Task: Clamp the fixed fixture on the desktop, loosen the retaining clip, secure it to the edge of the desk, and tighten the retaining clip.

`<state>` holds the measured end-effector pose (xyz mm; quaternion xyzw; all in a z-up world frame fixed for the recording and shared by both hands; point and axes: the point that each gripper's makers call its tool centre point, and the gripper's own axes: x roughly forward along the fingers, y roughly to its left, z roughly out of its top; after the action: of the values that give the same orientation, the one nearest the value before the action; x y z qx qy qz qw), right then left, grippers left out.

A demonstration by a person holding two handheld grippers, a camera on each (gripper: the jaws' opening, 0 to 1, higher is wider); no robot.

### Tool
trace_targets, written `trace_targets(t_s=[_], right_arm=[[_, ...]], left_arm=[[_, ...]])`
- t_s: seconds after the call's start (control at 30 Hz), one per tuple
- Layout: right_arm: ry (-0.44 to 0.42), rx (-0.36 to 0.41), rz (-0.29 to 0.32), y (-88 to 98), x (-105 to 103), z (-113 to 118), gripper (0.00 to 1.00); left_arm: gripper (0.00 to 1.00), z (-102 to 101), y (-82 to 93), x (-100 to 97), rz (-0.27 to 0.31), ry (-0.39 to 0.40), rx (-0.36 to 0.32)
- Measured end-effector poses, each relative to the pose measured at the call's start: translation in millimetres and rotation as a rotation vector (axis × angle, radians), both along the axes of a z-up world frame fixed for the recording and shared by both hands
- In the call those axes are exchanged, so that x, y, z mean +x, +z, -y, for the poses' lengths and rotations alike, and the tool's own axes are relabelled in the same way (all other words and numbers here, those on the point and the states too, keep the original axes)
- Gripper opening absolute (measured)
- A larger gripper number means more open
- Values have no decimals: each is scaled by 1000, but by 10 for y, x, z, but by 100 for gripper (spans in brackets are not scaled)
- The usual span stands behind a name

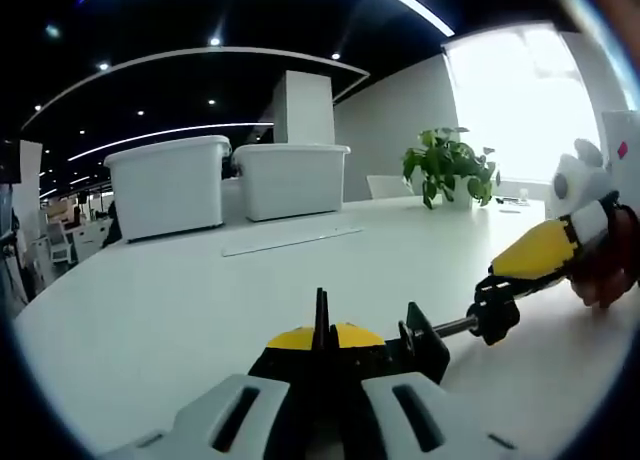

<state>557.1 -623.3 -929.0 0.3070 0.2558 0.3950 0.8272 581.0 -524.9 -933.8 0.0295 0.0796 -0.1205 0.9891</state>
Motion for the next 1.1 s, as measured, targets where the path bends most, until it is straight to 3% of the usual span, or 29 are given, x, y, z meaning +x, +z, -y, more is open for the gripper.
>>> trace_targets(t_s=[0.23,0.37,0.5,0.57,0.7,0.77,0.87,1.03,1.1], right_arm=[[11,24,-56,-41,-49,-29,22],[45,-35,-30,-89,-91,-66,23],[58,-137,120,-63,-97,-86,22],[55,-151,141,-47,-109,-95,21],[73,-233,285,-12,-103,-103,21],[86,-306,403,20,-111,-117,20],[103,-434,604,55,-149,-151,20],[120,-691,1004,107,-211,-204,20],[119,-762,1106,100,-229,-219,20]], left_arm=[[4,0,-3,-6,0,0,1],[4,1,-4,-7,0,-1,-1],[4,3,0,-7,0,-2,-2],[4,2,-2,-7,-1,-2,-3],[4,3,-4,-10,-2,-1,-2],[4,2,-4,-7,-1,-1,-1],[4,2,-4,-4,-1,0,-1],[4,1,-5,-1,-1,2,-1],[4,0,-5,0,-1,2,-1]])
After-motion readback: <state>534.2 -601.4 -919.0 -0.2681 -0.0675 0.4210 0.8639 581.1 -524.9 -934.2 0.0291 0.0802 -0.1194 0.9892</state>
